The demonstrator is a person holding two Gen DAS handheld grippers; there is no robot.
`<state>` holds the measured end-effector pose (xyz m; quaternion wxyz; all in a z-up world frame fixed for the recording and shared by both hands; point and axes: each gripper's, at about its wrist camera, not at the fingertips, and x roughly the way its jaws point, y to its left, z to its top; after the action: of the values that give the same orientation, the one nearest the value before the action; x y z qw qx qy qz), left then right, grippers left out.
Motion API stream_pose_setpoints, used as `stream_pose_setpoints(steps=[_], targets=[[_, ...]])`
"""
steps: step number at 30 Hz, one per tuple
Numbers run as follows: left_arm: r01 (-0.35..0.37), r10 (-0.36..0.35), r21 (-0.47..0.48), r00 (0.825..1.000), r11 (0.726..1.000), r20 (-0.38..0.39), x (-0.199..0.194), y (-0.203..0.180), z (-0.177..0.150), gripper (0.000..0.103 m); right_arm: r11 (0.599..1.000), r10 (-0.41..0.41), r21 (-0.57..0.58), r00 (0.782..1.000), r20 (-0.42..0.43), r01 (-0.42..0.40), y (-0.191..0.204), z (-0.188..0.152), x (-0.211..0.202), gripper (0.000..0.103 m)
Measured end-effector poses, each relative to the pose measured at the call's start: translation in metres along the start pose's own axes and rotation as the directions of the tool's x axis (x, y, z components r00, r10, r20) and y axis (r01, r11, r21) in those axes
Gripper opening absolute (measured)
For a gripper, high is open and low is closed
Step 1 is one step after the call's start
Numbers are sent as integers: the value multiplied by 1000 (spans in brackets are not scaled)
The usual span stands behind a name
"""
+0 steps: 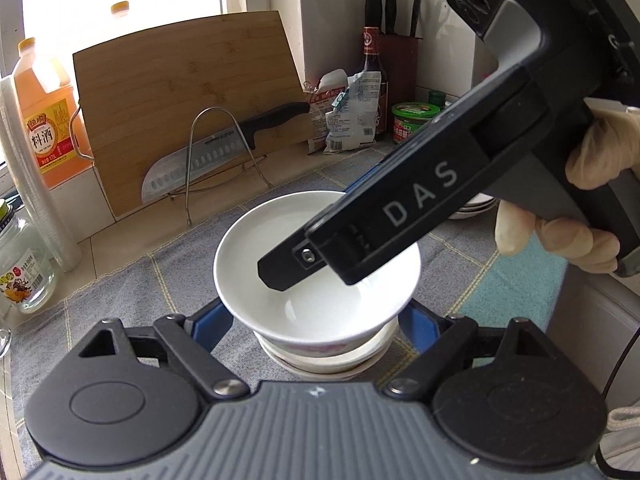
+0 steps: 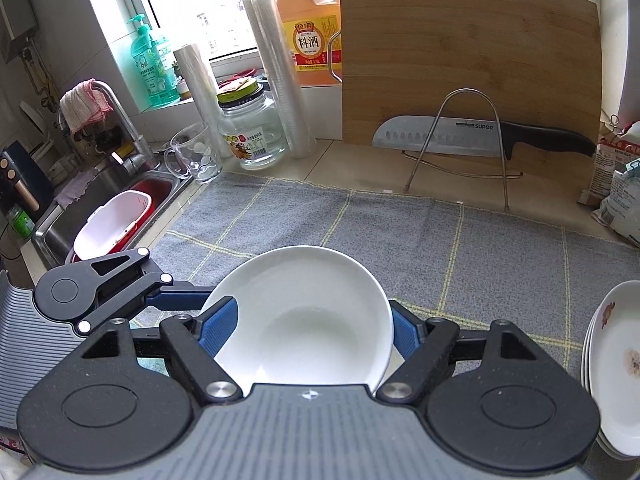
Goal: Organize plates and bowls
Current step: 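Lift the white bowl with the right tool and carry it over the pink-flower bowls, then lower the white bowl into the pink-flower bowls and open the right tool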
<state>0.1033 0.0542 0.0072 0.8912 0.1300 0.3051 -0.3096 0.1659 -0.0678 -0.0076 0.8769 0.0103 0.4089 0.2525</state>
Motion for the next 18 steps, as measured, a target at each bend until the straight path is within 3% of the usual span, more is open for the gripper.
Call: stream_pose_setpoints(steps=[18], targets=[[15, -13, 27, 998, 1000, -60, 27, -4, -1, 89, 998, -29, 50, 999, -20, 30, -17, -13, 17, 84]])
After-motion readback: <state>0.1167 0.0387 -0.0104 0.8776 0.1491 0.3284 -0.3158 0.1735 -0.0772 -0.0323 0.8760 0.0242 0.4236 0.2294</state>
